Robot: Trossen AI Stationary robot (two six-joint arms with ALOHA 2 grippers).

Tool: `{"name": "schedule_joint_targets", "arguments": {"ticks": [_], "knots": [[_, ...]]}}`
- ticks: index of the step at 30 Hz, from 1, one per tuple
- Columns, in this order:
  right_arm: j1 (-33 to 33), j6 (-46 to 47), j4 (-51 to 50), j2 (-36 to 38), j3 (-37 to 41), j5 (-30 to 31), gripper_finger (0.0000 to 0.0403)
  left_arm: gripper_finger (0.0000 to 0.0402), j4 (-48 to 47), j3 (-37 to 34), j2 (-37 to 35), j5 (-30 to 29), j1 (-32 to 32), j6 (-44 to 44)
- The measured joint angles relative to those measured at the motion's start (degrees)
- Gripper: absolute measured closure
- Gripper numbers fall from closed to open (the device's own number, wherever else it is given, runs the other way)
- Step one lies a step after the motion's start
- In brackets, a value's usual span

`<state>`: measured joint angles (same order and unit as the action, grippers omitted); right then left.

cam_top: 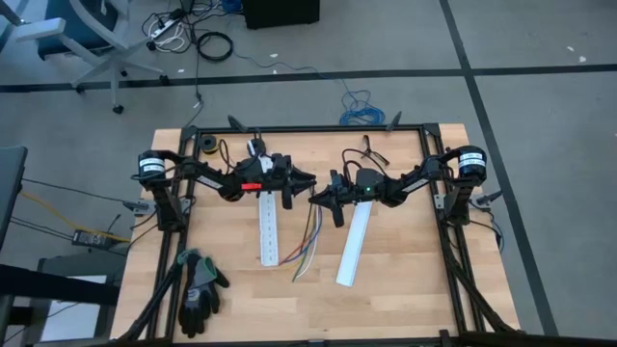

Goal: Ziptie cables
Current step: Wrap the zip tie into the cable wires

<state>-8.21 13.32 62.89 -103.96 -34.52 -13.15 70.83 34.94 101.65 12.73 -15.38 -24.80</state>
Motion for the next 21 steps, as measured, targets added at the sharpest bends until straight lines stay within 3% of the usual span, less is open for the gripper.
{"name": "schedule_joint_targets", "arguments": {"ticks": [21], "knots": [[0.0,0.0,0.0,0.0,0.0,0.0,0.0403,0.0283,-3.0,0.9,0.0,-0.4,0.0,-1.2]]}}
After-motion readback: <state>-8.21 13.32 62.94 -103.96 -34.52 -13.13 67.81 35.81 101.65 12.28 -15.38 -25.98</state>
